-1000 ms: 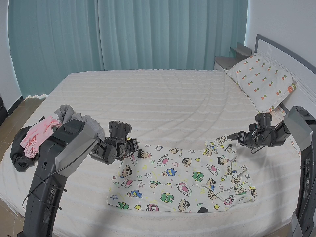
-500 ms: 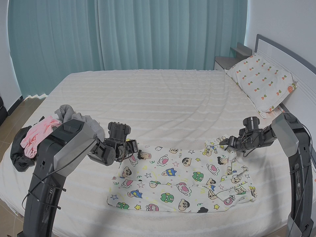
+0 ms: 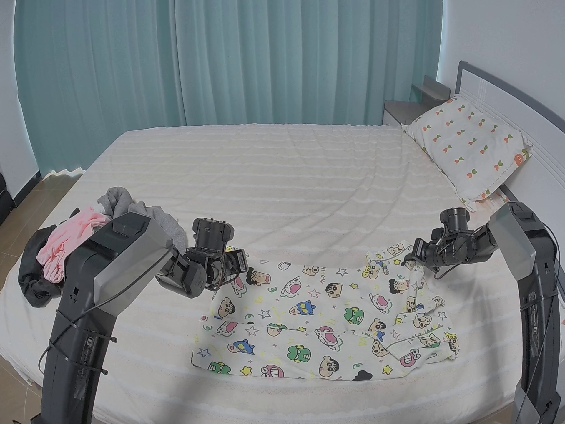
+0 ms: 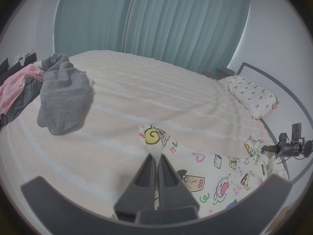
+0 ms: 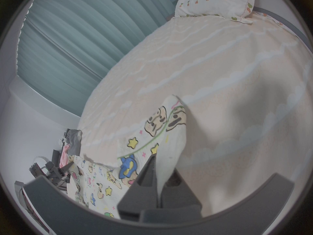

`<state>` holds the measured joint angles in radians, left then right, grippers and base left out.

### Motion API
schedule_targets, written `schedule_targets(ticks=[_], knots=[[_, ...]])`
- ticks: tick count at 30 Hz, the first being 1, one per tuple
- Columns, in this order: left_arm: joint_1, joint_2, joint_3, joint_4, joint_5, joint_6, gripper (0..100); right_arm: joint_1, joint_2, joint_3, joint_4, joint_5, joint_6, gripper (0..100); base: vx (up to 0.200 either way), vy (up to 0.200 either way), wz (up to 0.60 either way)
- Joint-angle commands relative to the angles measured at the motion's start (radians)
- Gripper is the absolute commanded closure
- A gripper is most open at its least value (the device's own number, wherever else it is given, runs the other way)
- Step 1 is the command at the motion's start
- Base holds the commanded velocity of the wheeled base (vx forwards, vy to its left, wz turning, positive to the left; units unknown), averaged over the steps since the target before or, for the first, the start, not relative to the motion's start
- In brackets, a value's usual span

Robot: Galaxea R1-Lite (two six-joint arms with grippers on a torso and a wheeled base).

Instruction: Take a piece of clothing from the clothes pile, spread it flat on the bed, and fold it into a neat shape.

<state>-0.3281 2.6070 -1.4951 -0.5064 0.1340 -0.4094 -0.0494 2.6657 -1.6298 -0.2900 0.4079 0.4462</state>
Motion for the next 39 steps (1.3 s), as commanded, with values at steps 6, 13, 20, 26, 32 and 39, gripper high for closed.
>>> schedule_targets(ticks=[6, 13, 20, 26, 32, 39], knots=[[-0.002, -0.022, 0.042, -0.104, 0.072, 0.0, 100, -0.023, -0.095, 0.196, -0.245, 0.085, 0.075, 100, 0.0, 0.0, 0.0], [-0.002, -0.048, 0.064, -0.118, 0.082, -0.003, 100, -0.049, -0.145, 0.291, -0.328, 0.154, 0.075, 100, 0.0, 0.0, 0.0], [-0.002, -0.084, 0.095, -0.123, 0.082, 0.003, 100, -0.072, -0.165, 0.347, -0.409, 0.204, 0.075, 100, 0.0, 0.0, 0.0], [-0.002, -0.104, 0.133, -0.129, 0.079, 0.011, 100, -0.087, -0.198, 0.395, -0.454, 0.258, 0.075, 100, 0.0, 0.0, 0.0], [-0.003, -0.1, 0.138, -0.159, 0.079, 0.011, 100, -0.095, -0.231, 0.459, -0.497, 0.295, 0.074, 100, 0.0, 0.0, 0.0], [-0.008, -0.111, 0.196, -0.162, 0.079, 0.043, 100, -0.103, -0.262, 0.541, -0.515, 0.353, 0.062, 100, 0.0, 0.0, 0.0]])
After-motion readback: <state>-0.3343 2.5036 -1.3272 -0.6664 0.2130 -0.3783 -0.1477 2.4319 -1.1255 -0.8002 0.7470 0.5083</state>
